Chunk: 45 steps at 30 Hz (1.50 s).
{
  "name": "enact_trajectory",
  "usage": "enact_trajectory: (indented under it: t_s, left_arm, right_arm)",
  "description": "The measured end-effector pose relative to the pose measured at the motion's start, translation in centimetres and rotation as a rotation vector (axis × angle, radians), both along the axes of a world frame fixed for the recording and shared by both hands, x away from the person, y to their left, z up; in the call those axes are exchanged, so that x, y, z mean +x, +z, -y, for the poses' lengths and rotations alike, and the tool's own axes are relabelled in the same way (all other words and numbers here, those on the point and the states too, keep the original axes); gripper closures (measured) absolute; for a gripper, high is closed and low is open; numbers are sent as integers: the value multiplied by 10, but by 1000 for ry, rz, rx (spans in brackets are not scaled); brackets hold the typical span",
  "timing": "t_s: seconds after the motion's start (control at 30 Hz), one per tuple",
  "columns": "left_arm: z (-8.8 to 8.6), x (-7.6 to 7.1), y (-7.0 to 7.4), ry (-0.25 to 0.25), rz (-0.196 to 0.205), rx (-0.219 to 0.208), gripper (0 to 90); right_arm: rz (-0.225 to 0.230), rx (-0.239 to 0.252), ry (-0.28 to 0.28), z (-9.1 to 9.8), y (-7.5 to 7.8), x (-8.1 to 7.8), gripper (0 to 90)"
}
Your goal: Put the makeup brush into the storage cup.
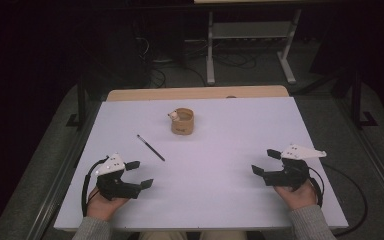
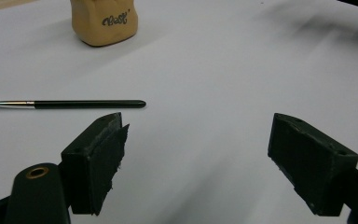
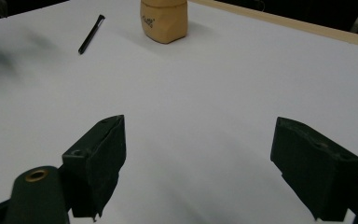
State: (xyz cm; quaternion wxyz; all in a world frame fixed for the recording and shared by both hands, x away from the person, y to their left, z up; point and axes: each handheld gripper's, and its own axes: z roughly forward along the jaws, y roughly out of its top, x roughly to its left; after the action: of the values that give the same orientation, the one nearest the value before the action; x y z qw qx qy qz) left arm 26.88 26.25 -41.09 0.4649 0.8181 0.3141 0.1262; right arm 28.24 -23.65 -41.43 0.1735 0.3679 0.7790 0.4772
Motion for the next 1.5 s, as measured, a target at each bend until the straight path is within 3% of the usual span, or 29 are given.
enact_trajectory:
  t_s: [0.8, 1.1, 1.5]
  left_arm:
    - [-6, -3, -1, -9, 3, -2, 181]
    - [-8, -4, 1, 5, 9, -22, 181]
    - [-9, -5, 2, 10, 9, -27, 181]
  right_arm:
    - [-8, -19, 15, -10, 6, 2, 161]
    - [-46, -20, 53, -21, 13, 7, 149]
    - [-61, -30, 120, -44, 38, 15, 156]
